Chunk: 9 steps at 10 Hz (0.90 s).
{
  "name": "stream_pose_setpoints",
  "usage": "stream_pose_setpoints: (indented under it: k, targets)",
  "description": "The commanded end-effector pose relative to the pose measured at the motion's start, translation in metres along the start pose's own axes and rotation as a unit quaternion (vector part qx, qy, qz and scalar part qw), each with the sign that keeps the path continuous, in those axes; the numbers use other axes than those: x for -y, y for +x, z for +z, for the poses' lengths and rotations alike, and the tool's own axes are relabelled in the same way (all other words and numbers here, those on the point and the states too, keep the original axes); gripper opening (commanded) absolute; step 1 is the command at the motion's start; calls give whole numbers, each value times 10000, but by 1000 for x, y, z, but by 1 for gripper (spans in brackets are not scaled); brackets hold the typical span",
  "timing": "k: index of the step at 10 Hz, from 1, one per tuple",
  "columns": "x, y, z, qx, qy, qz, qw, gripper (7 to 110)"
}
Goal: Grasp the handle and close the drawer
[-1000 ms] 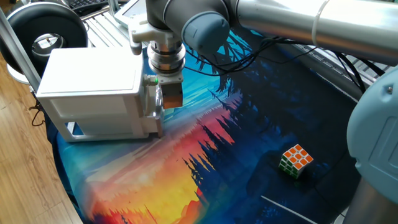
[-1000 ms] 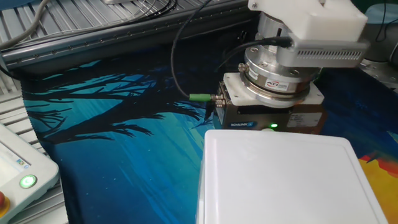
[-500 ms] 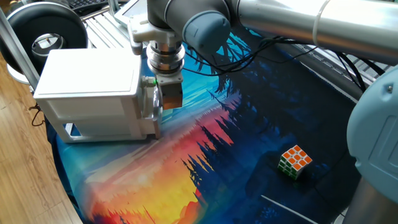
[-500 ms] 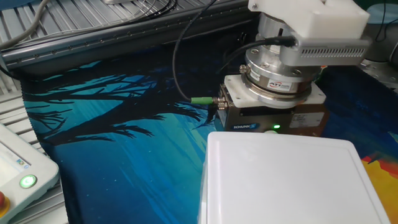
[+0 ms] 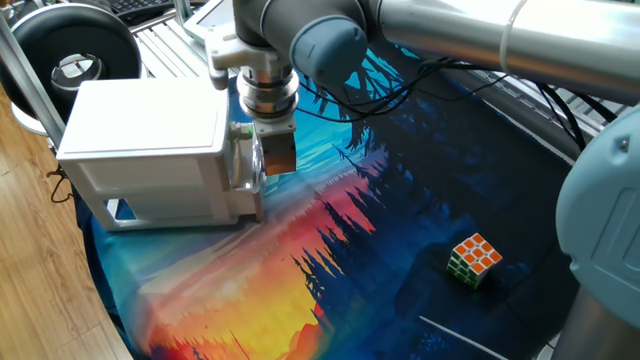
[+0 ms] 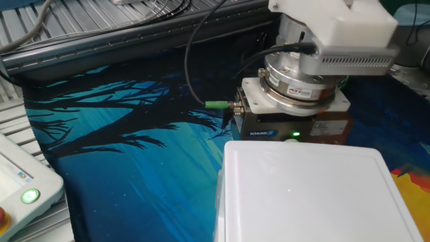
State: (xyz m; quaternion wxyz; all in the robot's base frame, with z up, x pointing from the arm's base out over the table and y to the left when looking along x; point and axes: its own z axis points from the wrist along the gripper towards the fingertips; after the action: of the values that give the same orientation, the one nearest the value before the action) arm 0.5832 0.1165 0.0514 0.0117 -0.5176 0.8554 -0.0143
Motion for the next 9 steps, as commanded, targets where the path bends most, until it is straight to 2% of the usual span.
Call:
stream_pose_setpoints:
  k: [1,2,4,5,7,8,9]
  targets:
    - [-4,-12,-7,44,-57,184,9998,7]
    - [-5,-15,-5,146,-78,187,9997,7]
    - [-2,-10,-2,94,4,131,9999,7]
    - [-1,-11,0,200,8,97,9998,7]
    - [4,-1,2,30,91,234,9997,7]
    - [0,-8,3,119,23,484,9988,7]
    - [0,-24,1,419,10,660,9969,7]
